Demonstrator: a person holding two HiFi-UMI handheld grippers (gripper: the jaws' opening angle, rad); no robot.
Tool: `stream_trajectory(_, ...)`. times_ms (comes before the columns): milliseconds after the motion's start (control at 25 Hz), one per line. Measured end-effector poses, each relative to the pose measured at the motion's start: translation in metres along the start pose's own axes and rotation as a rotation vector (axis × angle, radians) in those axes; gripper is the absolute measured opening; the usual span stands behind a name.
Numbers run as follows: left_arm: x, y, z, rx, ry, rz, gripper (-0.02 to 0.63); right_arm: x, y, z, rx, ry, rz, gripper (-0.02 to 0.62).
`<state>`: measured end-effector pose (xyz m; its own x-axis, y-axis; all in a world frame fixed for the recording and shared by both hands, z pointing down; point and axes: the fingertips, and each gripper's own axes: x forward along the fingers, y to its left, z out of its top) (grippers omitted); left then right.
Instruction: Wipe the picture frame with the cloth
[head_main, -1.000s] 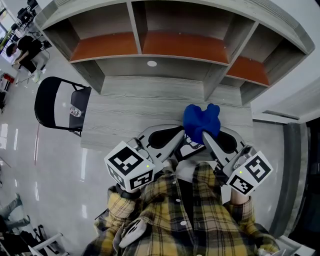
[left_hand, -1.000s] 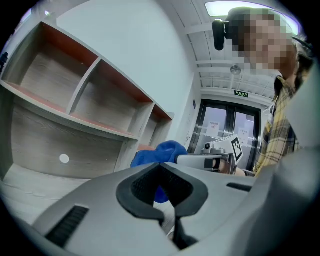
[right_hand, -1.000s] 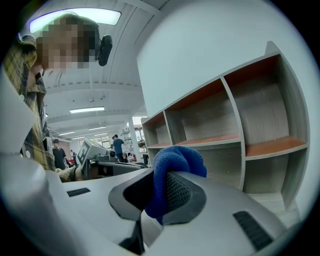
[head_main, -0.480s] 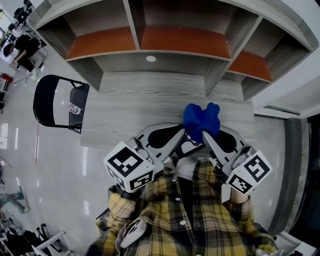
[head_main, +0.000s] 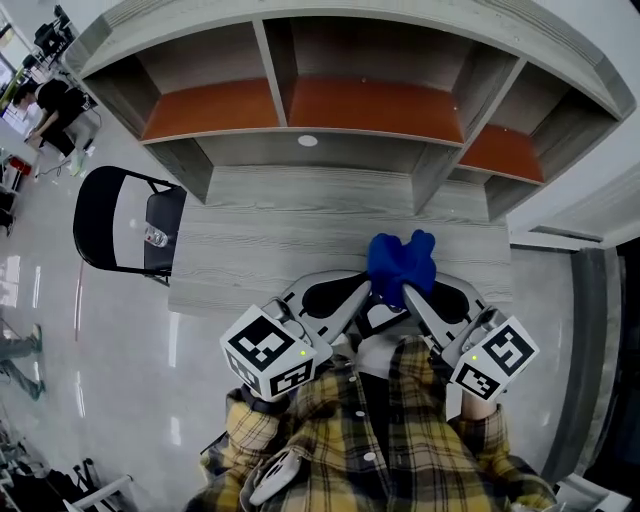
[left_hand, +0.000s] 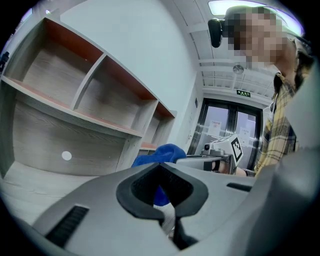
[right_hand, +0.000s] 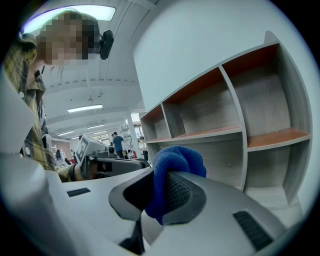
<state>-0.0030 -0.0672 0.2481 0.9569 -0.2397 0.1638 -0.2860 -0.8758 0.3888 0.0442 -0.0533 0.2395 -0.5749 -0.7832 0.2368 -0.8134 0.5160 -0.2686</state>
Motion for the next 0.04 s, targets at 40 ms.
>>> stream_trajectory(40, -0.0002, -0.0009, -0.0019, -0.007, 0.0, 0.001, 0.005, -0.0008, 0.0002, -0.0016, 0.003, 0.007, 0.001, 0.052)
